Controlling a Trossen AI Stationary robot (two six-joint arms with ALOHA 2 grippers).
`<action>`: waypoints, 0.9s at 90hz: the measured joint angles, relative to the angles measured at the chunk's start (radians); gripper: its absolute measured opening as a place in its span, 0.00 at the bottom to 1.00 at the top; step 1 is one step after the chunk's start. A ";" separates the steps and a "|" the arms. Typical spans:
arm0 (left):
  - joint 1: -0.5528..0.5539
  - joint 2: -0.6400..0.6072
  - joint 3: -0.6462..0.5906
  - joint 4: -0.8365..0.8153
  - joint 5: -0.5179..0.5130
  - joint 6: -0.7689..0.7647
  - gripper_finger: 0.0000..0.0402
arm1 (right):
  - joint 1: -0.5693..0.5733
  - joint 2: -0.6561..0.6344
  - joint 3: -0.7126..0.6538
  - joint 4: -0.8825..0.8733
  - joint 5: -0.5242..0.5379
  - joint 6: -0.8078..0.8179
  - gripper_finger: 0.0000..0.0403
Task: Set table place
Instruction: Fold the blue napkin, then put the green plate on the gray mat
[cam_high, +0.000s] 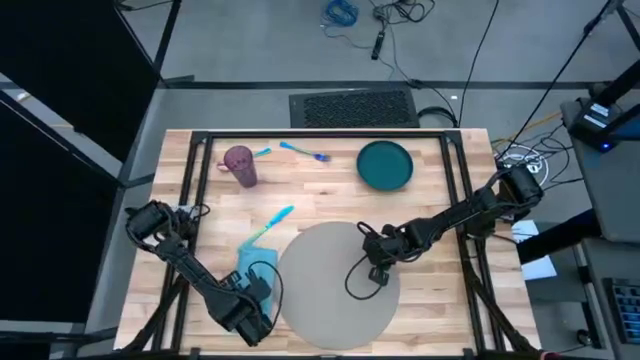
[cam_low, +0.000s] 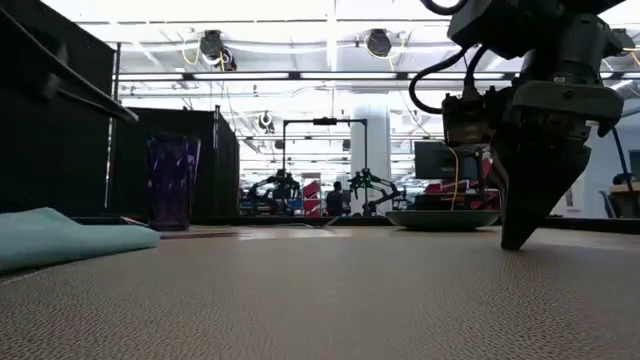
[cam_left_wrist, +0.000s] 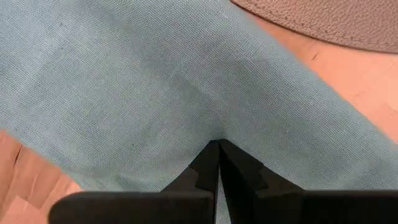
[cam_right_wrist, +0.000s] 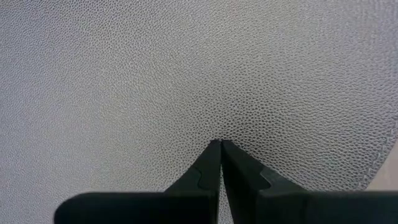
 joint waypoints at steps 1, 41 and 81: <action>0.000 0.000 0.002 0.000 -0.002 0.003 0.00 | 0.000 0.000 0.000 0.000 -0.002 0.000 0.00; 0.007 0.001 0.285 -0.379 -0.202 0.091 0.00 | -0.009 0.000 0.000 -0.001 -0.029 0.008 0.00; 0.095 -0.237 0.351 -0.524 -0.940 0.208 0.00 | -0.045 -0.142 0.101 -0.131 0.216 -0.209 0.00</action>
